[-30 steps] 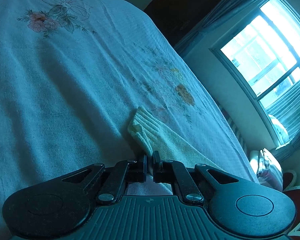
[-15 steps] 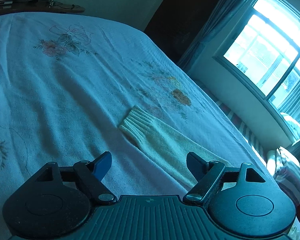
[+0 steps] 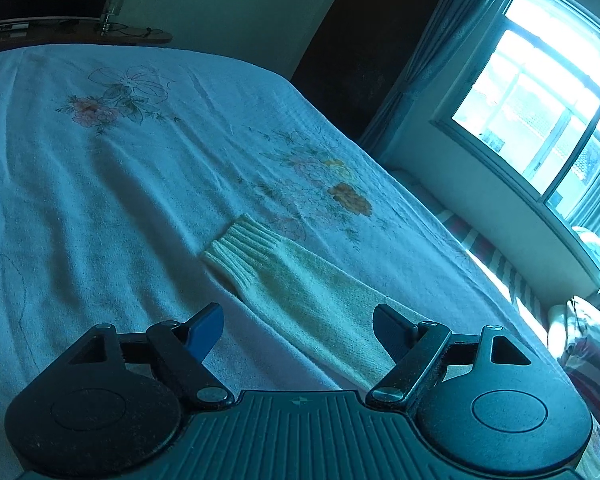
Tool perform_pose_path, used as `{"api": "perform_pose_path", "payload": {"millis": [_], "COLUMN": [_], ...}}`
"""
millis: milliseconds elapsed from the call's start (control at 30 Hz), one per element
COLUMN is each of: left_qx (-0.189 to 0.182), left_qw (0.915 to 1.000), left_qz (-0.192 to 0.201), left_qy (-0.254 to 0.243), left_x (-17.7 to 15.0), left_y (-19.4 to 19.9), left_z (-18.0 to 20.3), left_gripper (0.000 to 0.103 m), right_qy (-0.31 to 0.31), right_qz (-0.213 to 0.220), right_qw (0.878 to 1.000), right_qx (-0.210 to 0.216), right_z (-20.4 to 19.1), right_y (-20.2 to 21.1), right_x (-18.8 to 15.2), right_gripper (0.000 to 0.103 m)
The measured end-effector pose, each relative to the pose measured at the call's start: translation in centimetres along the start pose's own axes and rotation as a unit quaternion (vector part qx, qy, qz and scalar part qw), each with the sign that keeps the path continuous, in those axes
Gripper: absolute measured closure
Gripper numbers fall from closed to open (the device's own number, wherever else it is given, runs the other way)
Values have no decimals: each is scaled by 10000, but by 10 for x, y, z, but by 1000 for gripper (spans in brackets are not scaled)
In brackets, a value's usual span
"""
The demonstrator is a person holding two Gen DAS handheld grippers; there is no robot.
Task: Fold small clothes
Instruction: 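Reach the right gripper to the other sleeve cuff and close on it, then carry the held sleeve across the sweater body and open the right gripper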
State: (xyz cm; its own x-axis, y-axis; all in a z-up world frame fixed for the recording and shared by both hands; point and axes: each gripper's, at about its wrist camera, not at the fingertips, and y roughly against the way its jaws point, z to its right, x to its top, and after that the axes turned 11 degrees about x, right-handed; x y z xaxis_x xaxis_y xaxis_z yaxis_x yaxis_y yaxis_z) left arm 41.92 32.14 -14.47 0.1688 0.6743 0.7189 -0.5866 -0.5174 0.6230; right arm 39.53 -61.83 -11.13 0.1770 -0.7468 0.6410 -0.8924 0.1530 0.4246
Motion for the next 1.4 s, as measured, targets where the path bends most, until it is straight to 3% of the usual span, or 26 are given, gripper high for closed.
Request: {"api": "perform_pose_path", "payload": {"millis": [100, 200, 300, 467, 767, 933, 1100, 1400], "left_qx": [65, 83, 172, 210, 411, 442, 398, 418], "left_qw": [10000, 10000, 9997, 9991, 9980, 9971, 9961, 9945], "left_qz": [-24, -34, -39, 37, 119, 124, 123, 73], "left_qy": [-25, -37, -157, -355, -470, -603, -772, -955], "left_x": [-2, -2, 0, 11, 41, 54, 60, 63], "left_y": [0, 0, 0, 2, 3, 7, 12, 13], "left_z": [3, 3, 2, -8, -50, -76, -96, -125], "left_gripper": [23, 23, 23, 23, 23, 23, 23, 22], "right_qy": [102, 106, 115, 499, 1630, 2303, 2706, 3442], "right_qz": [-58, -91, -179, -168, -327, -656, -1218, -2352], "right_qw": [9999, 9999, 9998, 9985, 9838, 9631, 9364, 8731], "right_qx": [49, 14, 9, 125, 668, 1229, 1872, 2529], "right_z": [1, 0, -2, -30, -146, -227, -305, -392], "right_y": [-14, -24, -29, -21, -24, -27, -31, -36], "right_x": [8, 11, 14, 12, -22, -76, -156, -307], "right_gripper": [47, 60, 94, 95, 95, 95, 95, 95]}}
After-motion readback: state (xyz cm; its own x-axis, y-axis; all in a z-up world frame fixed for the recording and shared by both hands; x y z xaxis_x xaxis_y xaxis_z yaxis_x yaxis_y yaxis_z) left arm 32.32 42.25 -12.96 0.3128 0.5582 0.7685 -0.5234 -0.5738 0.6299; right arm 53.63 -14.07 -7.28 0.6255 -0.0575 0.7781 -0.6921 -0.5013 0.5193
